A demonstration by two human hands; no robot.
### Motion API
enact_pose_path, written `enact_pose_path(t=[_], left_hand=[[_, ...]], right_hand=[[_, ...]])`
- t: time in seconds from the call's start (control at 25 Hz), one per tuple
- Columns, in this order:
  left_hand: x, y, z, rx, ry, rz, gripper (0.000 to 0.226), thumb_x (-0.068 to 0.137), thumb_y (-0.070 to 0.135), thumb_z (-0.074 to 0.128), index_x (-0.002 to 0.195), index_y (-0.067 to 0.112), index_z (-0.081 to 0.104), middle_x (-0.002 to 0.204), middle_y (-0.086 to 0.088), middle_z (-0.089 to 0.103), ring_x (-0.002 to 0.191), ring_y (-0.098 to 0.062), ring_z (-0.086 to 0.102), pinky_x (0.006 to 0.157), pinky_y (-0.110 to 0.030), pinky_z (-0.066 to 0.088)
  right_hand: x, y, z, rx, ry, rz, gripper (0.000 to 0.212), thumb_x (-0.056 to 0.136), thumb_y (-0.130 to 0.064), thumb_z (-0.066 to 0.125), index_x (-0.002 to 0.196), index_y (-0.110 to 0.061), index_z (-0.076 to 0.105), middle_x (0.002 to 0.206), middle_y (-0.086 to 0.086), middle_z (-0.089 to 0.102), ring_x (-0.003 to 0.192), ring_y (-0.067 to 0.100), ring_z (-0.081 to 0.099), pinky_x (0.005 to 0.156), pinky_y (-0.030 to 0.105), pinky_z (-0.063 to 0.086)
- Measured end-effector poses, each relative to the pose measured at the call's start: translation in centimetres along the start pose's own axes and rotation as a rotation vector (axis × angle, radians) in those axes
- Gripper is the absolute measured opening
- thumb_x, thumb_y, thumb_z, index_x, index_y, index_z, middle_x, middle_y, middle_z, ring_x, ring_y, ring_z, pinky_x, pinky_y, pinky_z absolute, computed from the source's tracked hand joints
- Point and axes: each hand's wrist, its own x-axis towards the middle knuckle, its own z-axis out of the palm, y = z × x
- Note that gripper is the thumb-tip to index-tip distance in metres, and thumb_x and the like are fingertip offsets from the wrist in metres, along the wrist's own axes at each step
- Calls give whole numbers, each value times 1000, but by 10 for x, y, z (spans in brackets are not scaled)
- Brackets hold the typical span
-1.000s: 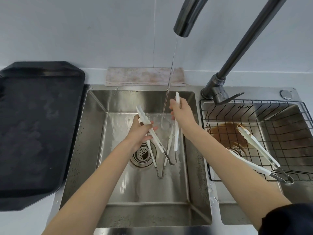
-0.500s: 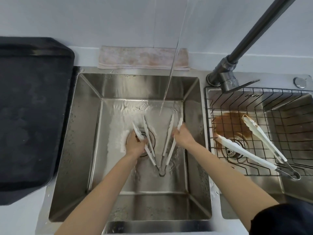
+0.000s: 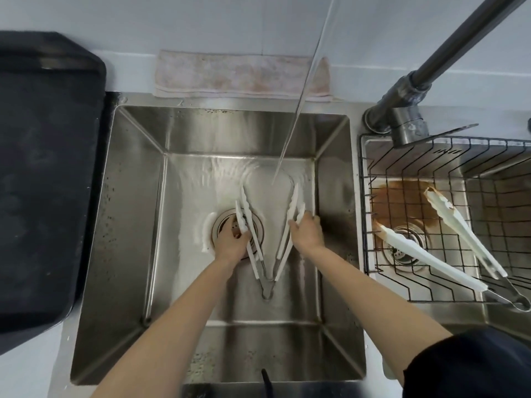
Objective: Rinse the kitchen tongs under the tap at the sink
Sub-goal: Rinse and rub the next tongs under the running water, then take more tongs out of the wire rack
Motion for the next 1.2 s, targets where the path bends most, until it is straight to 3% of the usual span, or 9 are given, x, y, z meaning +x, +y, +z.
enact_pose_path(t=[0.08, 0.2, 0.32, 0.44, 0.6, 0.72, 0.92, 1.08, 1.2], left_hand=[[1, 2, 1, -55, 1, -16, 47, 90, 8, 50, 135, 7, 38, 128, -14, 56, 106, -28, 59, 98, -45, 46], [-3, 8, -4, -58, 21, -5, 40, 89, 3, 48, 129, 6, 44, 119, -10, 59, 87, -20, 60, 86, -37, 50], [-13, 17, -10, 73, 25, 70, 34, 88, 6, 49, 122, 6, 53, 123, -15, 60, 110, -28, 57, 89, -30, 43], [-29, 33, -14, 297, -25, 183, 36, 89, 13, 51, 124, 4, 51, 128, -14, 57, 120, -27, 51, 80, -18, 34], [-54, 60, -21, 609, -66, 300, 55, 92, 24, 47, 142, 9, 29, 147, -10, 39, 134, -26, 37, 104, -27, 30], [-79, 88, -23, 832, -30, 425, 58, 92, 29, 46, 143, 11, 25, 150, -10, 33, 137, -28, 32, 110, -37, 28], [-125, 119, -5, 1080, 65, 631, 57, 92, 32, 43, 142, 12, 27, 149, -12, 34, 135, -31, 34, 111, -50, 26], [-157, 128, 39, 1170, 75, 698, 54, 94, 33, 40, 142, 12, 27, 148, -12, 34, 135, -30, 33, 111, -51, 25], [-171, 129, 76, 1181, 48, 722, 50, 94, 31, 39, 140, 12, 31, 145, -13, 38, 133, -30, 35, 110, -48, 28]], right_hand=[[0, 0, -4, 21, -7, 11, 47, 95, -26, 44, 132, 1, 34, 134, 23, 41, 118, 39, 47, 93, 38, 41], [-4, -3, -12, 31, -21, 2, 49, 95, -25, 45, 135, 1, 32, 134, 23, 44, 119, 38, 47, 94, 39, 41], [-16, -10, -23, 12, -32, -31, 53, 94, -20, 43, 140, 0, 24, 140, 22, 37, 123, 37, 45, 100, 41, 41], [-35, -19, -36, -79, -38, -153, 49, 93, -16, 41, 136, 3, 30, 141, 22, 35, 124, 35, 43, 100, 37, 39], [-66, -32, -59, -201, -26, -322, 50, 92, -21, 41, 138, -3, 31, 137, 18, 42, 117, 34, 49, 95, 42, 45], [-89, -37, -84, -280, 48, -457, 55, 92, -23, 42, 143, -7, 27, 146, 17, 35, 127, 34, 42, 102, 42, 40], [-113, -19, -134, -316, 163, -599, 59, 92, -24, 43, 145, -8, 23, 151, 14, 30, 138, 29, 30, 112, 41, 30], [-117, 19, -173, -343, 235, -608, 49, 89, -22, 45, 135, -8, 39, 140, 15, 44, 129, 30, 40, 105, 40, 36], [-114, 51, -199, -385, 236, -560, 56, 90, -24, 45, 143, -9, 29, 148, 14, 35, 136, 29, 33, 111, 41, 31]])
